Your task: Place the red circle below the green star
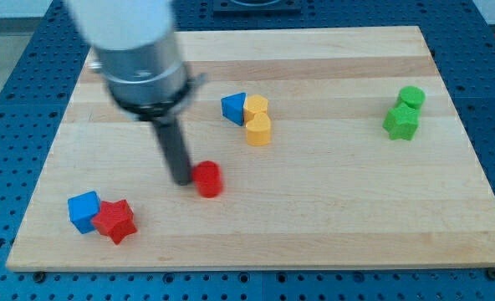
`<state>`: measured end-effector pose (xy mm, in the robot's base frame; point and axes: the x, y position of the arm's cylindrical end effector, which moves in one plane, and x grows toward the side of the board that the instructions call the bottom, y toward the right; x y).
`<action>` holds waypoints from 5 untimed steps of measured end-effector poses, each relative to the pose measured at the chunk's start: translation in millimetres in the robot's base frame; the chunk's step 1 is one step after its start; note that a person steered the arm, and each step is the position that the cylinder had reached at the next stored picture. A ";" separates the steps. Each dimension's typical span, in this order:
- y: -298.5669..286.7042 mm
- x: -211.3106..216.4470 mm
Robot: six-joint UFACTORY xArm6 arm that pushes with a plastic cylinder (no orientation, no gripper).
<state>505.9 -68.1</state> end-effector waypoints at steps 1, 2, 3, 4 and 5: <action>75.5 -1.3; 89.0 -1.9; 49.5 -7.7; 45.6 0.9; 90.3 12.5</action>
<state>518.4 22.1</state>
